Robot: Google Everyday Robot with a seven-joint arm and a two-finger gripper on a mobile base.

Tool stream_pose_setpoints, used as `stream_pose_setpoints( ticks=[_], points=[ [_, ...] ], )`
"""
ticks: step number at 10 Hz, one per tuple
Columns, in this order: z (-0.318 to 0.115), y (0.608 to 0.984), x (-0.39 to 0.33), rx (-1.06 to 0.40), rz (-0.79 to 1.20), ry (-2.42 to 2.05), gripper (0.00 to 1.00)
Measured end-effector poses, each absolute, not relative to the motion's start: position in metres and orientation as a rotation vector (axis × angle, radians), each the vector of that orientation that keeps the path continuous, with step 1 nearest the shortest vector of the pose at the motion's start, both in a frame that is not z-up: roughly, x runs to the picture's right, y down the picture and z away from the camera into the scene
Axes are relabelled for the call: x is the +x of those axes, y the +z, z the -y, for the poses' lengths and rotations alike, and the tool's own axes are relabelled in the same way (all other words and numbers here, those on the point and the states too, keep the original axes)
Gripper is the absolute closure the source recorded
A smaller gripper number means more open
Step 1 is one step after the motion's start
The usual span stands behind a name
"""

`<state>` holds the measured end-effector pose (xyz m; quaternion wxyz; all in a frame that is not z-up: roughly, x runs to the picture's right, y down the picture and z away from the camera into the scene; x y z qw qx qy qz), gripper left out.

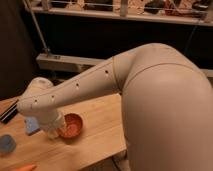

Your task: Knock the bottle over

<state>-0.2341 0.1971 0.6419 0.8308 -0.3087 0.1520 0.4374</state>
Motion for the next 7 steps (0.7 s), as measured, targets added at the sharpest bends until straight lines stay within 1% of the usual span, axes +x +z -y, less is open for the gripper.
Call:
stream_pose_setpoints(
  ticks=[2, 3, 6, 7],
  points=[
    [-0.211, 0.636, -0.250, -0.694, -0.344, 0.889, 0.98],
    [-0.212, 0.636, -0.254, -0.702, -0.348, 0.887, 1.00],
    [-0.207, 0.645, -0.259, -0.718, -0.366, 0.911, 1.00],
    [-0.205, 0.653, -0.263, -0.726, -0.374, 0.919, 1.00]
  ],
)
